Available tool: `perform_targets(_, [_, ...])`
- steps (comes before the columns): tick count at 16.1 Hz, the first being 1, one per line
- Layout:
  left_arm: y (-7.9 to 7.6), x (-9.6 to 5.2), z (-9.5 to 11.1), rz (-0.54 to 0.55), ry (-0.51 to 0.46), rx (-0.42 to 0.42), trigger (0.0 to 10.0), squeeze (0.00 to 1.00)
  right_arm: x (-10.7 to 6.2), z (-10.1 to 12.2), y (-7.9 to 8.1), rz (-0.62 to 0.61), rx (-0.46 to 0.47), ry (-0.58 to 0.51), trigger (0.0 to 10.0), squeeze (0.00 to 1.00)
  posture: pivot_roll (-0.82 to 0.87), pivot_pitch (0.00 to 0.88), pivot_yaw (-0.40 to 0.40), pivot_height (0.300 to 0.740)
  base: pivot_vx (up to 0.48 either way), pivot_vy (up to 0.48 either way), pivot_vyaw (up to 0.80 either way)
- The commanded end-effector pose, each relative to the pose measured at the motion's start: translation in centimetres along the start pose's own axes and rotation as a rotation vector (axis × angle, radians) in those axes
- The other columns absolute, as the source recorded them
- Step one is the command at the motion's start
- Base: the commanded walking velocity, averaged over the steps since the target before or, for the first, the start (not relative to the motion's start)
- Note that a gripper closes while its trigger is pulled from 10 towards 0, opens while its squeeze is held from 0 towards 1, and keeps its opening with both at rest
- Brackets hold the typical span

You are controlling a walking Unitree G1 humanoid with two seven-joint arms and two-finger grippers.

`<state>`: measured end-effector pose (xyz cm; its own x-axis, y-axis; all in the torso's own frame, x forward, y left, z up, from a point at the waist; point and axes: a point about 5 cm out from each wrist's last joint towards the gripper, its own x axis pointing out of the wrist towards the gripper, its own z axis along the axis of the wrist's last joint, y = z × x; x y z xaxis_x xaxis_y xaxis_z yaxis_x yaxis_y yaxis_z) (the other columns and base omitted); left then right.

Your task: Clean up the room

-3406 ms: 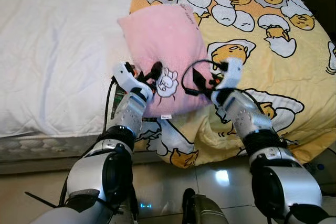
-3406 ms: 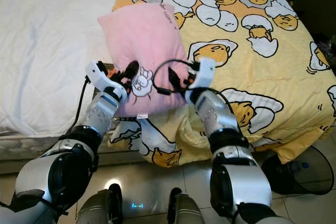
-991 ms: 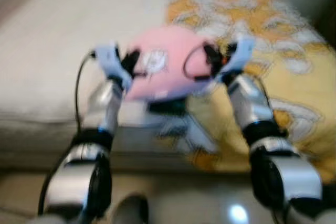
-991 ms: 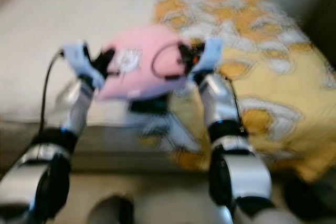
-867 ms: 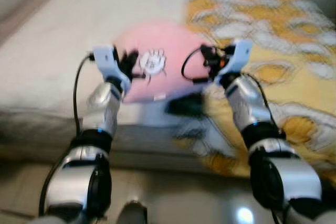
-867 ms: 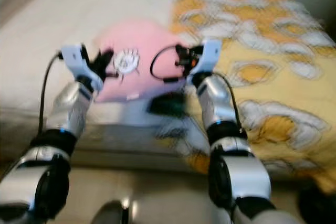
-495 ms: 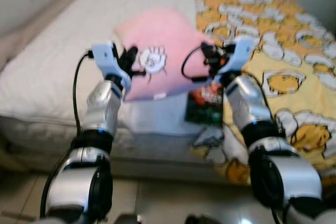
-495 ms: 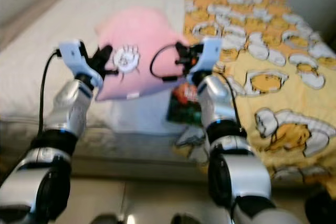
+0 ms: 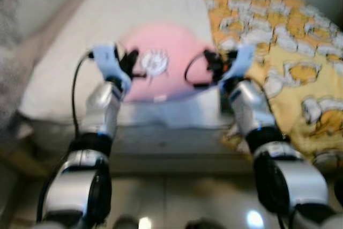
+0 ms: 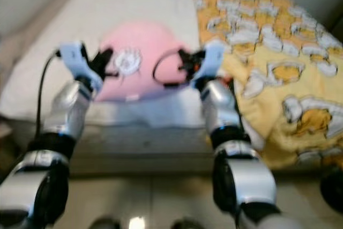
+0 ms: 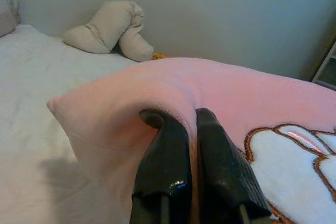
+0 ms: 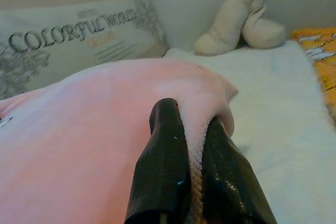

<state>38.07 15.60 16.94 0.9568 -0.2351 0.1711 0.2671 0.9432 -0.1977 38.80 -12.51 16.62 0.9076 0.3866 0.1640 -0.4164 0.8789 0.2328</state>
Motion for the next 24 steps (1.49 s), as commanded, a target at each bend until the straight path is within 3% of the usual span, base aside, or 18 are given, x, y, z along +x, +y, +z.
perform_targets(1, [0.68,-0.01,0.93,0.024,-0.032,0.02,0.0,0.0,0.53,0.91,0.67,0.029,-0.014,-0.044,0.0,0.0,0.01,0.0,-0.057,0.74,0.0,0.48,0.0])
perform_targets(8, [0.65,-0.17,1.2,0.041,-0.049,0.106,0.0,0.0,0.31,0.45,0.59,0.029,-0.02,-0.026,0.0,0.0,0.02,0.0,-0.062,0.74,0.0,0.137,0.0])
perform_targets(24, [1.31,-0.2,1.09,0.117,-0.042,0.074,0.0,0.0,0.41,0.0,1.13,0.053,-0.027,-0.012,0.0,0.0,0.03,0.0,-0.067,0.74,0.459,0.02,0.0])
